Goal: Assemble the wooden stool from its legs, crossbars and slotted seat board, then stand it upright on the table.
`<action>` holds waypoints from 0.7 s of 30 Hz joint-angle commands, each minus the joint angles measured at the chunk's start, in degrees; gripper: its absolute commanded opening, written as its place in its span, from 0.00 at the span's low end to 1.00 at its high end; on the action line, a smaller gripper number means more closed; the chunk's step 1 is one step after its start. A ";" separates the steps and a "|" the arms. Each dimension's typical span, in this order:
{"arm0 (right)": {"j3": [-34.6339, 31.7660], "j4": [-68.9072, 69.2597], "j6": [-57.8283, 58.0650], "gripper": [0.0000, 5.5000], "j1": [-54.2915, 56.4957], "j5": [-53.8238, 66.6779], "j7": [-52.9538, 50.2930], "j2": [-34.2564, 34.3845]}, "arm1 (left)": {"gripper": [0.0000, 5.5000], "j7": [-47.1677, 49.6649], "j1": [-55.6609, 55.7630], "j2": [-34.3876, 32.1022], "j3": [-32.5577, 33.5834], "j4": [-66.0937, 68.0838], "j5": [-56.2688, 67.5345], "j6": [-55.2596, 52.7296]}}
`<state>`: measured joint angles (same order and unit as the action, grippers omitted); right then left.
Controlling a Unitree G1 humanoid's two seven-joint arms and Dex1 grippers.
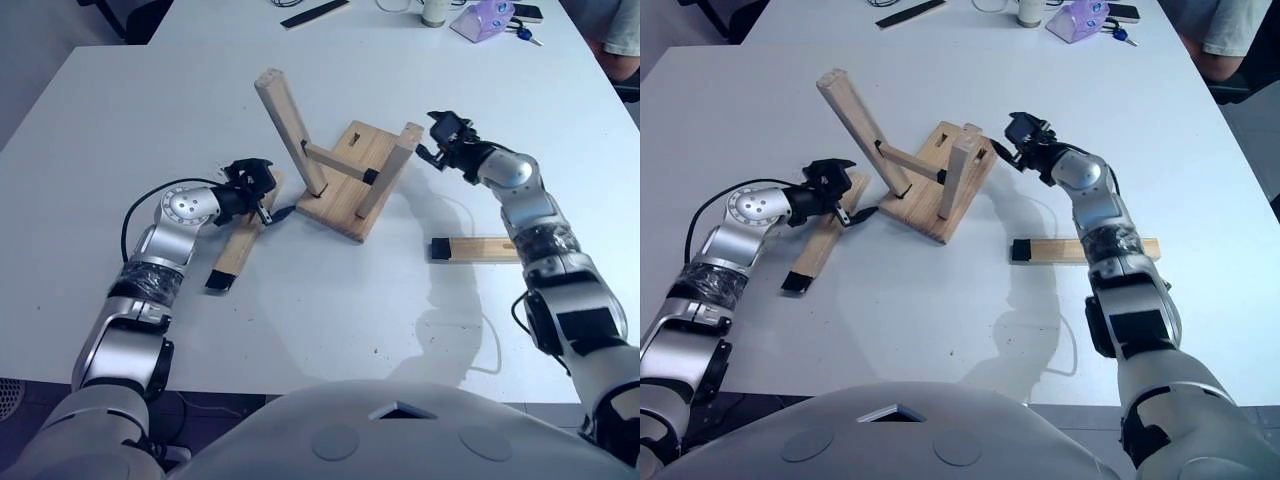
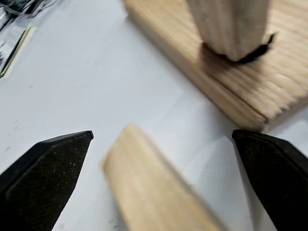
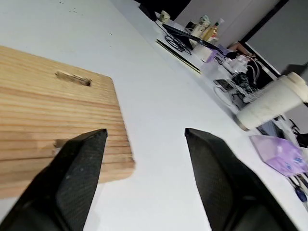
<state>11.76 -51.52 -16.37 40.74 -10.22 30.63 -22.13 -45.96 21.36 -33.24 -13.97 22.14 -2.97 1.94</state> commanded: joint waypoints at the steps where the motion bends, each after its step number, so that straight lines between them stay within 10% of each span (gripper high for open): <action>1: 3.00 -10.59 -4.72 0.54 4.65 -4.00 1.50 0.59 | 0.98 -4.46 -3.37 -1.17 -2.60 -6.56 -0.73 -2.92; 12: 10.51 -16.29 -16.91 0.54 -1.87 -9.87 15.55 -10.87 | 0.98 -6.42 -6.00 -2.61 -2.07 -18.30 -1.06 -7.39; 21: 7.34 8.20 -10.81 0.54 -12.05 5.56 30.26 -11.87 | 0.98 -1.75 -7.19 -0.59 -1.38 -18.63 -1.76 -8.94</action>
<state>17.42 -49.80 -32.04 34.80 -5.60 55.93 -35.77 -48.76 14.79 -34.27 -15.50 4.05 -4.15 -6.35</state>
